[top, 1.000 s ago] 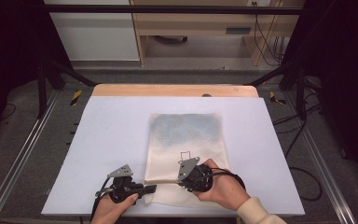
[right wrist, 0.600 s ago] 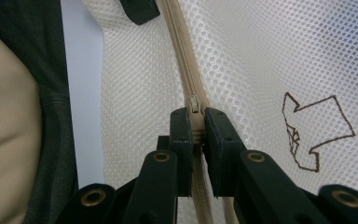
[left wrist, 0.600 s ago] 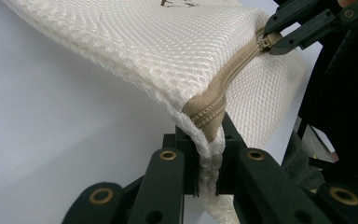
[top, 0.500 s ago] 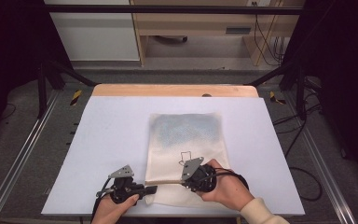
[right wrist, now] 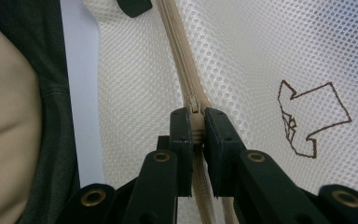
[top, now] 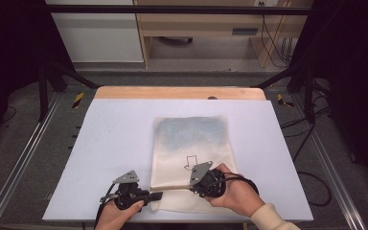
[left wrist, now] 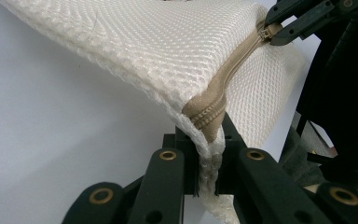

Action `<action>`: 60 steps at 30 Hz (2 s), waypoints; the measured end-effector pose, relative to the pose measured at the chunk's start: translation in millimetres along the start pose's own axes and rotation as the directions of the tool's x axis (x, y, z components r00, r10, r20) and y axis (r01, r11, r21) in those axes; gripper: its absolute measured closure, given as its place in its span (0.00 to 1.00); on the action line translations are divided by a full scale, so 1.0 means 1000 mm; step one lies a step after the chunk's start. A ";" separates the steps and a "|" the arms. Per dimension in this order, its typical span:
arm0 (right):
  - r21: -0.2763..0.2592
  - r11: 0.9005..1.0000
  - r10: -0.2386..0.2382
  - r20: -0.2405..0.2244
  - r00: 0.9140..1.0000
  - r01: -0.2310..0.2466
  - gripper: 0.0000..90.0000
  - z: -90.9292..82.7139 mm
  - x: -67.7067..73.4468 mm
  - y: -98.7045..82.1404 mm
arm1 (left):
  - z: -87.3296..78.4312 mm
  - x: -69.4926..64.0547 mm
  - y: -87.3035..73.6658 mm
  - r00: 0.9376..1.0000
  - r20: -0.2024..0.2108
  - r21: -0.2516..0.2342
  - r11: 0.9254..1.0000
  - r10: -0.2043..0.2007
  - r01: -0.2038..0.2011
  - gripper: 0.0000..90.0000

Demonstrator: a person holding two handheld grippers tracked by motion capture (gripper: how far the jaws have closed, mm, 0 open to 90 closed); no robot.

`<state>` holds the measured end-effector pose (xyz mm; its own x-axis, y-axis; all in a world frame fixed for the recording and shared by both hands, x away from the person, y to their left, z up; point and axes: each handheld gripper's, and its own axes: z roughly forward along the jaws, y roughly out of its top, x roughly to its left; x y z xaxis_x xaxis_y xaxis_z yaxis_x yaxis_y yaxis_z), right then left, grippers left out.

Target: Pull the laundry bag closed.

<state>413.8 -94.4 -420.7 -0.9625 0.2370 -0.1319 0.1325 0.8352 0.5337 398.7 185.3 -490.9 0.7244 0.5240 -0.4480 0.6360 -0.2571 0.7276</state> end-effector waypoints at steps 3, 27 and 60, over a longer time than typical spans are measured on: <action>0.002 1.000 0.005 0.002 1.000 -0.005 0.91 -0.001 -0.001 -0.002 | 0.002 0.000 0.000 1.000 0.001 0.002 1.000 -0.001 0.001 0.93; 0.002 1.000 0.021 0.012 1.000 -0.021 0.91 -0.009 -0.002 -0.012 | 0.003 0.000 0.000 1.000 -0.007 0.001 1.000 -0.001 0.001 0.92; 0.003 0.997 0.077 0.043 0.996 -0.077 0.91 -0.023 -0.006 -0.041 | 0.000 0.002 0.000 1.000 -0.022 -0.004 1.000 -0.005 0.005 0.92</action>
<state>409.0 -141.0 -422.6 -0.9383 0.3220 -0.1261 0.2073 0.8158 0.5399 400.1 186.5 -491.6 0.7155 0.5428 -0.4399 0.6382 -0.2515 0.7276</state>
